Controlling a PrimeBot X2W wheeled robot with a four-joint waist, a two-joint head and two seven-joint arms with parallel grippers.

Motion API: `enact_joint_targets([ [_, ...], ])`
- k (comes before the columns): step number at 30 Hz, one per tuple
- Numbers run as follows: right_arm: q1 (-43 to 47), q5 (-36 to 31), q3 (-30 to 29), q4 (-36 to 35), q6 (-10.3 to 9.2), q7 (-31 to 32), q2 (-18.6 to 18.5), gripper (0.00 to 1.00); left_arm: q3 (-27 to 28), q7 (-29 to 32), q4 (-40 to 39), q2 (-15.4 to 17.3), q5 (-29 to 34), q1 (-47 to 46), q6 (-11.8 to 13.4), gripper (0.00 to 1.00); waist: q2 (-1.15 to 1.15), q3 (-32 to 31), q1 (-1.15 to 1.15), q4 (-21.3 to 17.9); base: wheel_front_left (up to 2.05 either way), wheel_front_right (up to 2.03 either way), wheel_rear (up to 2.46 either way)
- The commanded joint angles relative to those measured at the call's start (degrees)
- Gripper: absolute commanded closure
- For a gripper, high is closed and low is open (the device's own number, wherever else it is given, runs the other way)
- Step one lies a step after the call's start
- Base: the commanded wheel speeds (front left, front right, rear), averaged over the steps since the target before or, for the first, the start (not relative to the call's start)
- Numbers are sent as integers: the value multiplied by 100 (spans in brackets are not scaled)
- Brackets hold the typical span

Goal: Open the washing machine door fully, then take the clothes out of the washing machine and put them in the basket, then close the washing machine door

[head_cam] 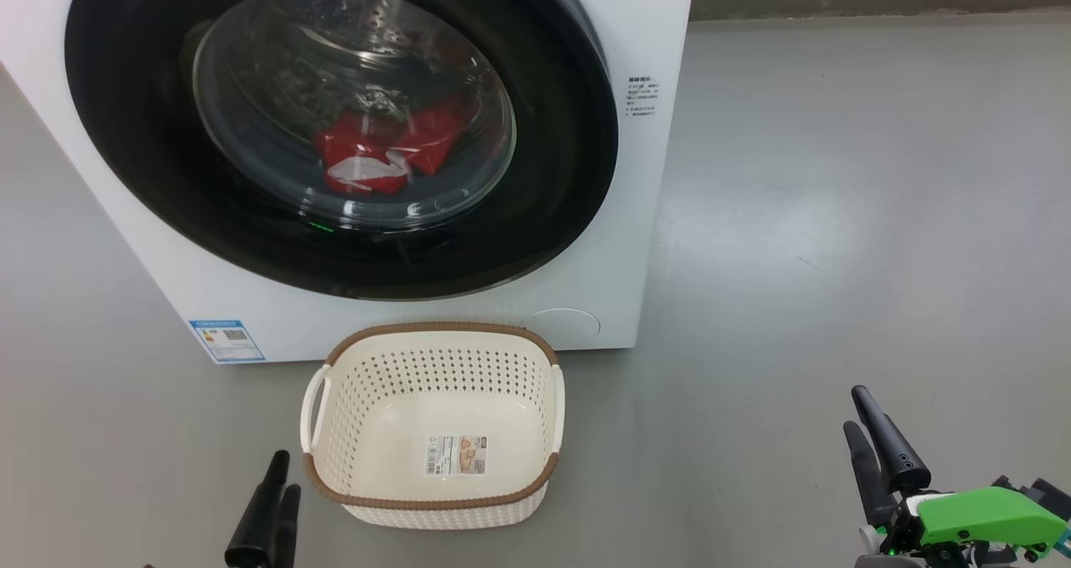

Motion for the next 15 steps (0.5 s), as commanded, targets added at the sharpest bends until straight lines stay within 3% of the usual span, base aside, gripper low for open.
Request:
enact_joint_targets([
  [1,-288,3,54,-150,1,-62,-48,0,-14,-52,-157,82,46,-214,-7,0,0,4,0,1,0,0,0],
  [15,-519,-407,437,-60,0,-316,-103,0,-201,-305,-134,143,473,-349,-11,0,0,9,-2,15,0,0,0],
])
